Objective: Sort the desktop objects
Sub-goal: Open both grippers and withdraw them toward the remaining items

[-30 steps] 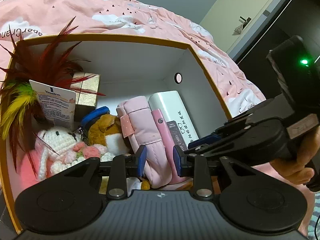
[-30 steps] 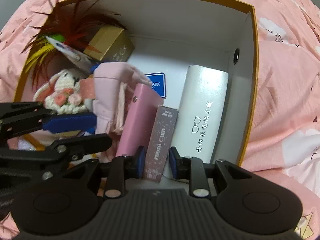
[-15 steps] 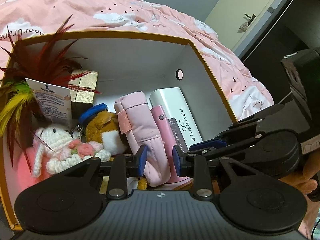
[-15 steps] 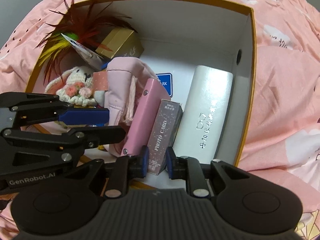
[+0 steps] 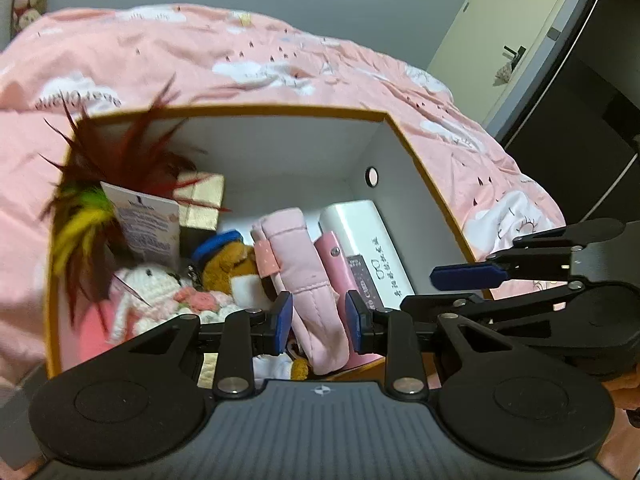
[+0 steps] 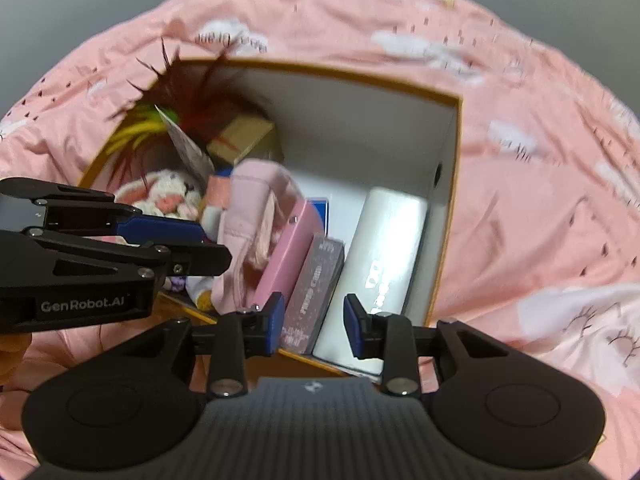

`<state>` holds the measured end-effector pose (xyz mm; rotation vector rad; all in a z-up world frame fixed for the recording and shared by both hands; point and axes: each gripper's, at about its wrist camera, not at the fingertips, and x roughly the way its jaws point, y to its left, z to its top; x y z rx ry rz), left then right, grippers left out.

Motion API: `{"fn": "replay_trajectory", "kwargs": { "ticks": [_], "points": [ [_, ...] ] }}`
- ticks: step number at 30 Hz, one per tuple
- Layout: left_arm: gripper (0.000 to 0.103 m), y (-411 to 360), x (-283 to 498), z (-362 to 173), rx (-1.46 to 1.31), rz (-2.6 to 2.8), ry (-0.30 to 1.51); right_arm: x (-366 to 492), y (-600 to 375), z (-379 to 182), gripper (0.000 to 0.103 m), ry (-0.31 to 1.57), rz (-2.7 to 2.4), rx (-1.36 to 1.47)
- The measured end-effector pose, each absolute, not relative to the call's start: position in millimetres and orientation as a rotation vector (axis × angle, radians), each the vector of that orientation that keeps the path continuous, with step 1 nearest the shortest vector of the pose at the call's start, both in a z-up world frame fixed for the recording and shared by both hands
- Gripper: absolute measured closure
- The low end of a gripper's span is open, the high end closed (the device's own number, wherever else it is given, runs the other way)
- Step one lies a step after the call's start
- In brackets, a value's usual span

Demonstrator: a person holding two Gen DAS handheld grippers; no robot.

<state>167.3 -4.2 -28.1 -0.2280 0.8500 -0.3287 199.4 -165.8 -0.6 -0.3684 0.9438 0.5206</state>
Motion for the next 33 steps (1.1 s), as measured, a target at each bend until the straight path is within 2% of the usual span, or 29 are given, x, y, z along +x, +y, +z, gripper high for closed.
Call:
{"fn": "replay_trajectory", "kwargs": {
  "ticks": [4, 10, 13, 15, 24, 30, 33],
  "points": [
    [0.071, -5, 156, -16, -0.209, -0.302, 0.809, 185, -165, 7, 0.062, 0.852, 0.522, -0.375],
    [0.071, -4, 136, -3, -0.165, -0.262, 0.763, 166, -170, 19, 0.06, 0.729, 0.493, -0.28],
    [0.071, -2, 125, 1, -0.137, -0.228, 0.748, 156, -165, 20, 0.05, 0.673, 0.497, -0.246],
    [0.071, 1, 119, 3, -0.126, -0.207, 0.747, 150, -161, 20, 0.047, 0.643, 0.495, -0.244],
    [0.071, 20, 93, 2, -0.147, -0.2, 0.817, 123, -142, 13, 0.046, 0.541, 0.55, -0.263],
    [0.071, 39, 73, 1, -0.124, -0.157, 0.847, 111, -128, 11, 0.037, 0.539, 0.641, -0.289],
    [0.071, 53, 64, 1, -0.128, -0.125, 0.865, 103, -118, 9, 0.037, 0.551, 0.705, -0.322]
  ]
}}
